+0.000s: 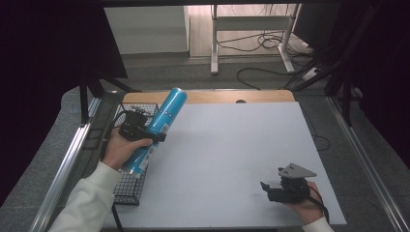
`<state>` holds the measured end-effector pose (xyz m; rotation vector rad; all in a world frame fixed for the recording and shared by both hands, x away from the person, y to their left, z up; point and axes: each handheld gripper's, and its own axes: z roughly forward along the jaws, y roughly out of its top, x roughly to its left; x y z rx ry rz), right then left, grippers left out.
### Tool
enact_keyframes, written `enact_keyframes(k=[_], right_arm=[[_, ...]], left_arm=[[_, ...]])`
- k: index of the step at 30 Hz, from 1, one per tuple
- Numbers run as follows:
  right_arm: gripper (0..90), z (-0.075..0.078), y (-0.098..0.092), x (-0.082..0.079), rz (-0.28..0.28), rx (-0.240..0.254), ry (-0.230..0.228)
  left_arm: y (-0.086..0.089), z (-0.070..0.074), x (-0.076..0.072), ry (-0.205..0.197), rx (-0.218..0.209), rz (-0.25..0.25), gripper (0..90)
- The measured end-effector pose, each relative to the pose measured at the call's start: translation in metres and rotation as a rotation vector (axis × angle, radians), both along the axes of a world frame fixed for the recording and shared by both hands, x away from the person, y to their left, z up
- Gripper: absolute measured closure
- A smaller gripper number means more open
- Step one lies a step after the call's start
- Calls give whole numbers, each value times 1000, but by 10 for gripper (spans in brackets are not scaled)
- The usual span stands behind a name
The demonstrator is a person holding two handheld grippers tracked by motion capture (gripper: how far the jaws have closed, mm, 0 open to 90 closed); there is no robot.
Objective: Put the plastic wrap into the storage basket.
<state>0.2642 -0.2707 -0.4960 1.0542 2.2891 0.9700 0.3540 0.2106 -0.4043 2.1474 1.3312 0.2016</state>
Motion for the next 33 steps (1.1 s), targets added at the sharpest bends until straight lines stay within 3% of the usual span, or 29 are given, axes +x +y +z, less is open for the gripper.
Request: enact_keyframes(k=[16, 28, 33], right_arm=[[180, 1, 1, 0, 0, -6, -1], [180, 0, 2, 0, 5, -10, 1], [180, -1, 2, 1, 1, -15, 6]], left_arm=[[31, -8, -12, 8, -10, 69, 312], [52, -13, -18, 12, 6, 120, 313], [65, -22, -18, 29, 0, 163, 313]])
